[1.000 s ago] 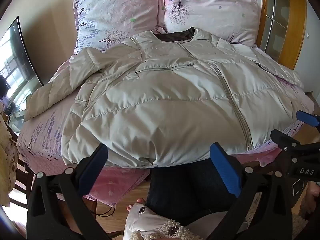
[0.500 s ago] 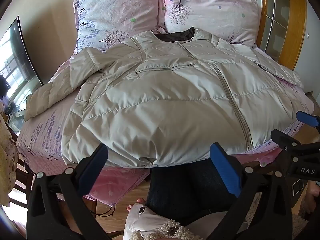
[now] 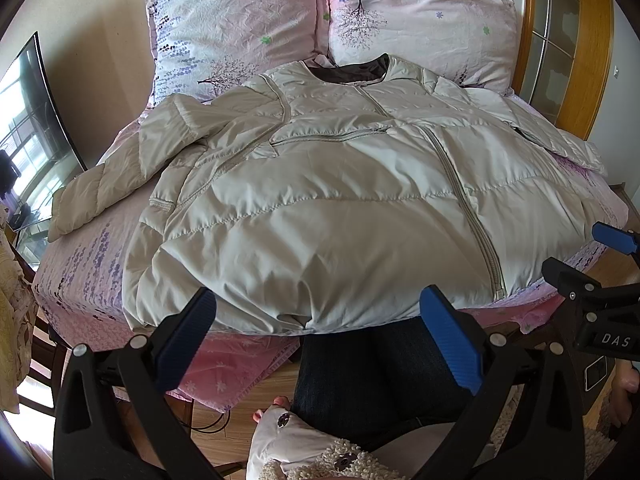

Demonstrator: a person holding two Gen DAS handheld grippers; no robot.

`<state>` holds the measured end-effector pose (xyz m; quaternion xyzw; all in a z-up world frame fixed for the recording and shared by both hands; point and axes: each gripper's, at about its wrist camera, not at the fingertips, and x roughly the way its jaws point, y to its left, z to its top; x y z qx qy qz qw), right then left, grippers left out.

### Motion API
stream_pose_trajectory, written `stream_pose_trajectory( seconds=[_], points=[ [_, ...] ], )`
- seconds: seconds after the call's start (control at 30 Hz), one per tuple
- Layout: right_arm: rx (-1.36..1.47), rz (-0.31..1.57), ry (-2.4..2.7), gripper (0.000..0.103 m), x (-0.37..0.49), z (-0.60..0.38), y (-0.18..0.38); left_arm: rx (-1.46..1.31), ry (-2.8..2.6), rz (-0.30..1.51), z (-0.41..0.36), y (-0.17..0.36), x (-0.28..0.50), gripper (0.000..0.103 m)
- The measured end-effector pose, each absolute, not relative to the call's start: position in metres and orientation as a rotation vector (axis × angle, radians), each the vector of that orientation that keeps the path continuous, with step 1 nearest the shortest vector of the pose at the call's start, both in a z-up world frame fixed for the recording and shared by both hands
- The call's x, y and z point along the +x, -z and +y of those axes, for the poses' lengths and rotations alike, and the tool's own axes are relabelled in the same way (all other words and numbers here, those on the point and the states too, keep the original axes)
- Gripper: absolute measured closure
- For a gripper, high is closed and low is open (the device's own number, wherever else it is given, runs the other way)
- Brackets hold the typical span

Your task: Fold large clothes

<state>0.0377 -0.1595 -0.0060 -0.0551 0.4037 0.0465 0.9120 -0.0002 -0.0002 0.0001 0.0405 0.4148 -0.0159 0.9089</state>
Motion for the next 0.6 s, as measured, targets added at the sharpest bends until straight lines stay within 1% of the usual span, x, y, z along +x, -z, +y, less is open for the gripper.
stream_pose_trajectory(
  seconds=[0.6],
  points=[
    [-0.092, 0.837, -0.098, 0.001, 0.0398, -0.1613, 0.0090, 0.078, 0.033, 0.860, -0.0030, 0.0014, 0.0022, 0.002]
  ],
)
